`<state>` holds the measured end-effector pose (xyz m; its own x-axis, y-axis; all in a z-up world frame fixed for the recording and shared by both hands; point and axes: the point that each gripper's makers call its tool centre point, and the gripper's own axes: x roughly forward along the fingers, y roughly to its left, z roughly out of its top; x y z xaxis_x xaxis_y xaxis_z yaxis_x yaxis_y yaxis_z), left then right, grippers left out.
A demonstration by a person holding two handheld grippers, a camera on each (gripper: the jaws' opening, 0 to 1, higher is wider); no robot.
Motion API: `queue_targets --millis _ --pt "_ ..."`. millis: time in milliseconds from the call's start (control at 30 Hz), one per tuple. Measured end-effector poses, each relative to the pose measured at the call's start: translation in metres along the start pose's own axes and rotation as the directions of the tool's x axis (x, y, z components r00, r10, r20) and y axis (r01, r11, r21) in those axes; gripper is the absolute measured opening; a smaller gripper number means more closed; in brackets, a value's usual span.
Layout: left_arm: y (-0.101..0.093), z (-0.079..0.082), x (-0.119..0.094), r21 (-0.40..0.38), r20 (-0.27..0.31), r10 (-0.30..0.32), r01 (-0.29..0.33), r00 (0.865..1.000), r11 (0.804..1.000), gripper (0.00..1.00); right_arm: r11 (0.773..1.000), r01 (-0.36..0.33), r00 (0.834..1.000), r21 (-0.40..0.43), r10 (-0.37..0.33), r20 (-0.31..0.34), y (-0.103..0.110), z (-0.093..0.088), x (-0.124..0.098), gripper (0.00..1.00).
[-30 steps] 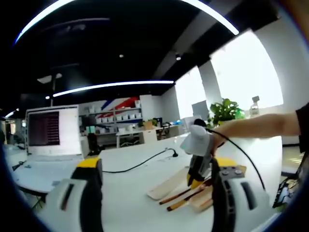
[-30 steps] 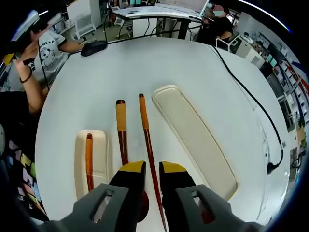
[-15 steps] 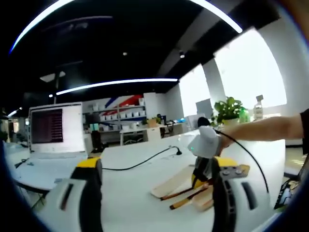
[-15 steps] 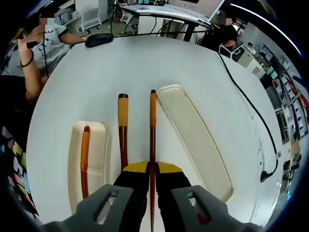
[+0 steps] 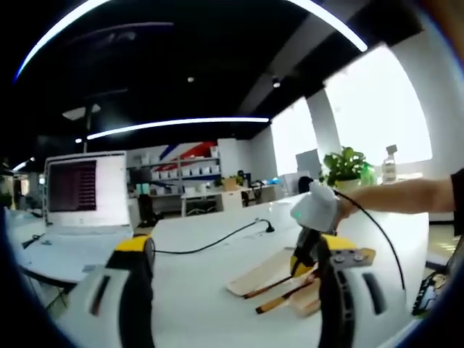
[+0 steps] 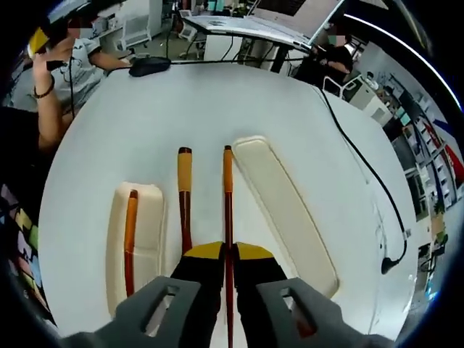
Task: Arrange the utensils inside the cutlery case until each visible utensil rests in its matching compartment.
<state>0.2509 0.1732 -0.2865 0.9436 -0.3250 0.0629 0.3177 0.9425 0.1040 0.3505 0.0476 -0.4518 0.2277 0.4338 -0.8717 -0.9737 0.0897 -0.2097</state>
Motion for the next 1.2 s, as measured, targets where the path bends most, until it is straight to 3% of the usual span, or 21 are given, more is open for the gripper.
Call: queue_targets --millis 300,500,733,800,900,1200 --pt "0.012 0.002 -0.003 -0.011 0.002 -0.011 0.011 1.0 1.0 1.0 1.0 0.015 1.0 0.004 -0.015 0.018 0.005 0.002 -0.018 0.02" --pt "0.02 0.003 -0.003 -0.013 0.002 -0.003 0.003 1.0 1.0 1.0 0.998 0.064 0.995 -0.003 -0.064 0.073 0.007 0.007 -0.048 0.02" --pt "0.025 0.006 -0.005 -0.011 -0.003 -0.001 0.001 1.0 1.0 1.0 0.999 0.047 0.992 -0.023 -0.044 0.12 0.035 -0.001 -0.064 0.02" --pt "0.023 0.008 -0.006 -0.008 0.0 -0.014 0.014 1.0 1.0 1.0 0.997 0.08 0.99 0.018 -0.082 0.117 0.038 -0.007 -0.067 0.02" --pt "0.023 0.009 -0.006 -0.011 0.002 -0.016 0.016 1.0 1.0 1.0 0.996 0.079 0.988 -0.031 -0.075 0.133 0.05 -0.012 -0.071 0.02" --pt "0.022 0.007 -0.001 -0.003 -0.021 -0.019 0.019 1.0 1.0 1.0 0.999 0.043 0.984 -0.016 -0.039 0.173 0.071 -0.026 -0.071 0.03"
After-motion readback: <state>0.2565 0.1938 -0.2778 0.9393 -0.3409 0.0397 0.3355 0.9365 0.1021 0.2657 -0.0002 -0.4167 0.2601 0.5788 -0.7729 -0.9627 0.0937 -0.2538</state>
